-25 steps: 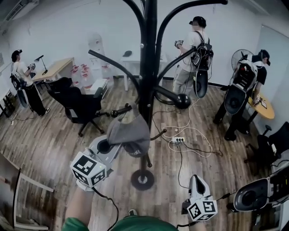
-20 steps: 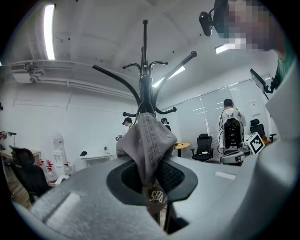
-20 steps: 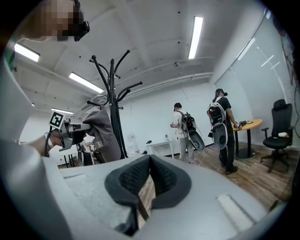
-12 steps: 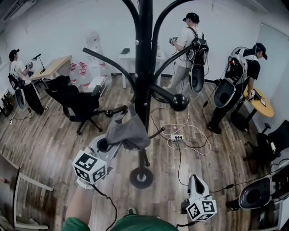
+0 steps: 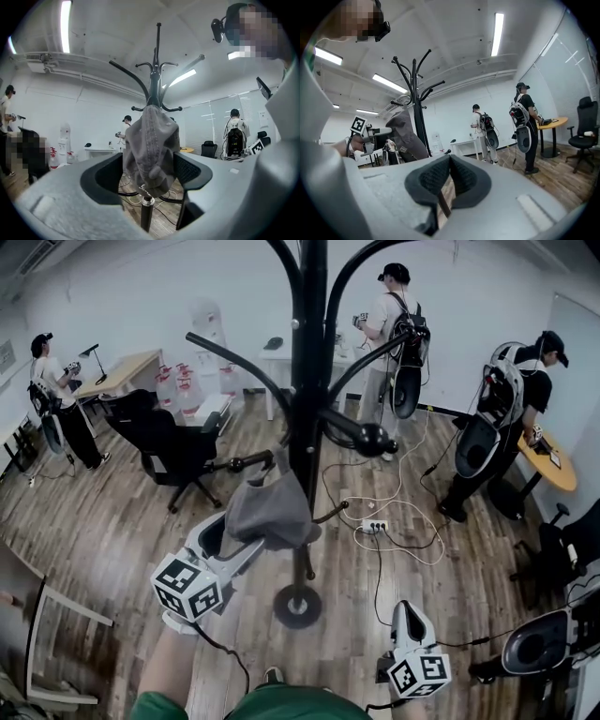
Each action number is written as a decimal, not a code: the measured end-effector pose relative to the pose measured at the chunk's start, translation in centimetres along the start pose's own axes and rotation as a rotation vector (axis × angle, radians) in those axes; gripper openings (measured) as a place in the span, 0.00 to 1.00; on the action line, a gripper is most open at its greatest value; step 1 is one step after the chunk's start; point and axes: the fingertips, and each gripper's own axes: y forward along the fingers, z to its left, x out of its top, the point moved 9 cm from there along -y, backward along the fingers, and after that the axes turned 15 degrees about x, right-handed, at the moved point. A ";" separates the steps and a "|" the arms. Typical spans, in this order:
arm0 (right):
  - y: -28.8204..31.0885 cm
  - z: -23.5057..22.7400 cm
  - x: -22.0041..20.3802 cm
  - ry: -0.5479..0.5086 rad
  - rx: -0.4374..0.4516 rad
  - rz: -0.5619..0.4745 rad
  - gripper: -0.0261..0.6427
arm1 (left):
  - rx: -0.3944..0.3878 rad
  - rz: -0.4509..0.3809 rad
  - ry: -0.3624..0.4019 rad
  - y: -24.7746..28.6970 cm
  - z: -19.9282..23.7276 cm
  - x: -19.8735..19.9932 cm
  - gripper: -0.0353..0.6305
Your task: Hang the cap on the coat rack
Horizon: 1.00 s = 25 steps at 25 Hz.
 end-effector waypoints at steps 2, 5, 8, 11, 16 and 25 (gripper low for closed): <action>0.0 0.0 0.0 -0.001 0.013 -0.002 0.04 | 0.012 -0.011 -0.010 -0.9 -0.2 -0.2 0.55; -0.1 0.2 0.1 -0.001 0.035 -0.003 0.04 | 0.020 0.001 -0.020 -2.1 -0.7 -0.9 0.55; -0.2 0.5 0.3 -0.004 0.065 -0.006 0.04 | 0.033 0.036 -0.020 -3.1 -1.3 -1.9 0.55; -0.5 0.8 0.4 -0.010 0.091 -0.005 0.04 | 0.058 0.056 -0.046 -4.3 -2.0 -3.0 0.55; -1.3 1.0 1.0 -0.033 0.132 -0.011 0.04 | 0.132 0.019 -0.089 -6.8 -4.0 -4.5 0.29; -1.7 0.5 4.1 -0.148 0.206 -0.069 0.04 | 0.338 -0.032 -0.087 -10.1 -9.7 -6.8 0.09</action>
